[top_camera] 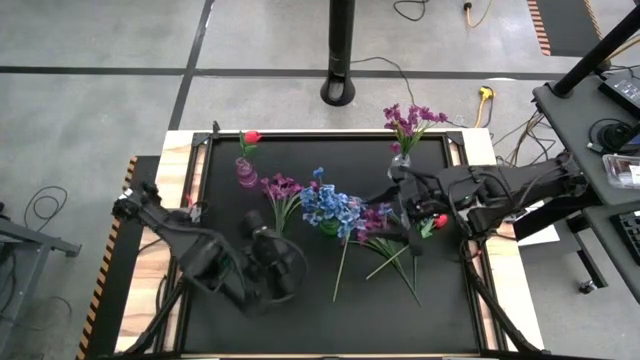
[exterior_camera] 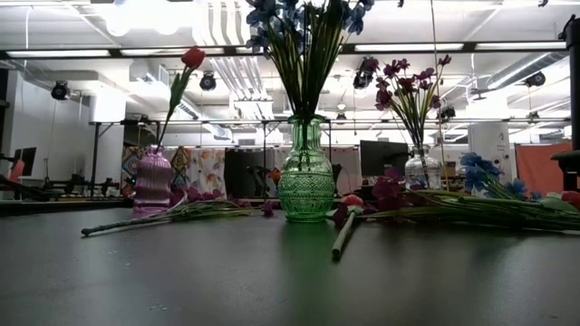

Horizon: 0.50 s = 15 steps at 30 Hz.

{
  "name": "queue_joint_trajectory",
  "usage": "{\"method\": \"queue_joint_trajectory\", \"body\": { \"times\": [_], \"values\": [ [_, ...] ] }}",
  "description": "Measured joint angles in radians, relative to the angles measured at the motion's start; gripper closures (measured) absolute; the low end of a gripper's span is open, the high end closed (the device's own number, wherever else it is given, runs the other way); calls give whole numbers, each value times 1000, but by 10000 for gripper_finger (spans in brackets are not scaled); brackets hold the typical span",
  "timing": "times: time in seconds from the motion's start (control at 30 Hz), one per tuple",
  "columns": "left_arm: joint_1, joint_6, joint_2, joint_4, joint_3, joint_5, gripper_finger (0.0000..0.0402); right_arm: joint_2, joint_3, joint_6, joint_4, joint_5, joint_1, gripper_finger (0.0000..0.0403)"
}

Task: Sort flowers into vase by color
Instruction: Put the left violet flowers into the transparent vase

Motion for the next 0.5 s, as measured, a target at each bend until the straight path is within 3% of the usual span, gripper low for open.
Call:
{"method": "queue_joint_trajectory", "body": {
  "times": [0.1, 0.2, 0.37, 0.5],
  "values": [
    [-47, -260, 57, -202, 20, 87, 218, -17, 0, 81, -109, 0, 19, 55],
    [-84, -406, 108, -252, -19, 140, 218, -39, 10, 187, -237, -2, 31, 55],
    [-78, -484, 154, -144, -185, 217, 228, -44, 44, 315, -484, 0, 36, 55],
    [-39, -495, 149, 43, -361, 256, 241, -27, 35, 366, -587, 0, 35, 55]
  ]
}}
